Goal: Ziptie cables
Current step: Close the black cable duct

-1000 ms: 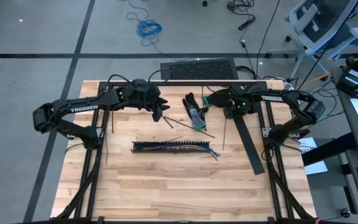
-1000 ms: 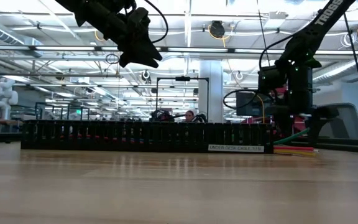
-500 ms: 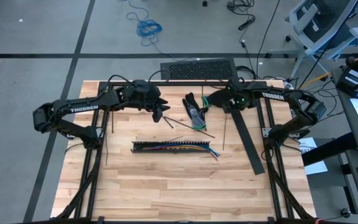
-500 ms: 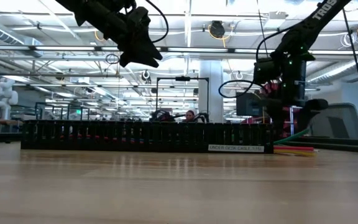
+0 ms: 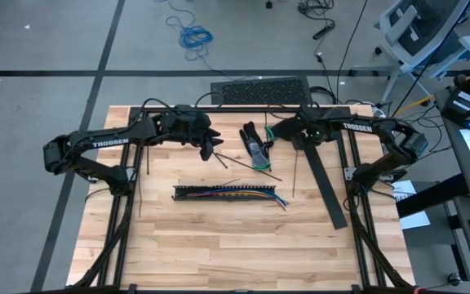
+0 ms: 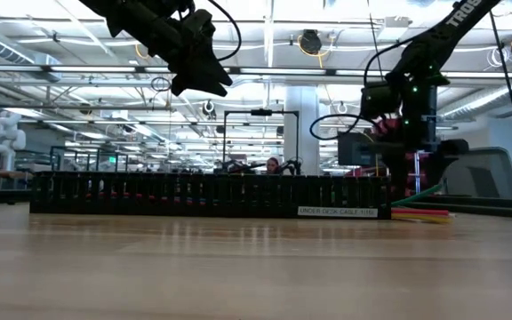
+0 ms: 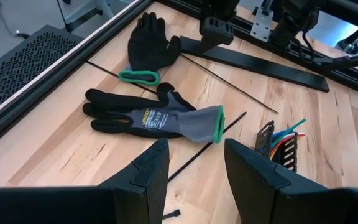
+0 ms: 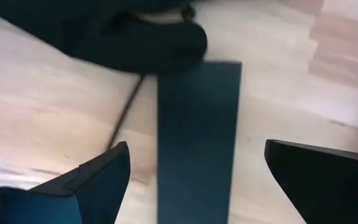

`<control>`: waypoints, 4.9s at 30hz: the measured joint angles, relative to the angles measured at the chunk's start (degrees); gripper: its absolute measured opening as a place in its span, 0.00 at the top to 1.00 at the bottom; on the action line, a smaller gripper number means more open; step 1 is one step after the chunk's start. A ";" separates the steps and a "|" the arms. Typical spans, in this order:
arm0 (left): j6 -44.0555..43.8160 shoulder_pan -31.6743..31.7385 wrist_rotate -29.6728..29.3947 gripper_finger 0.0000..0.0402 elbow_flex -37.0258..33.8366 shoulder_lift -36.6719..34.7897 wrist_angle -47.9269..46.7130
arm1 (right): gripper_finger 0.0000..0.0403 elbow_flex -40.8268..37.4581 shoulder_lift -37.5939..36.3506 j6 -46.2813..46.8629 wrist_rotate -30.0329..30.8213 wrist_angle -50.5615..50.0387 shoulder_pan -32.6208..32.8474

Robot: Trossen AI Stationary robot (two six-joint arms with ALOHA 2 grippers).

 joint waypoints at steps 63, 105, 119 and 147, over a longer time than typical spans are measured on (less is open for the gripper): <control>-1.41 -0.11 -0.37 0.63 -0.02 0.00 0.02 | 0.11 -8.35 1.23 -1.16 -4.15 5.55 3.59; -1.37 -0.11 -0.44 0.63 -0.02 0.00 0.02 | 0.11 -8.15 1.46 4.57 -3.28 5.55 3.67; -1.37 -0.11 -0.46 0.63 -0.02 0.00 0.02 | 0.29 -8.09 1.46 5.16 -2.91 5.02 3.66; -0.93 -0.11 -1.57 0.62 -0.02 0.00 0.02 | 0.40 -6.99 1.73 4.23 -3.55 4.14 3.68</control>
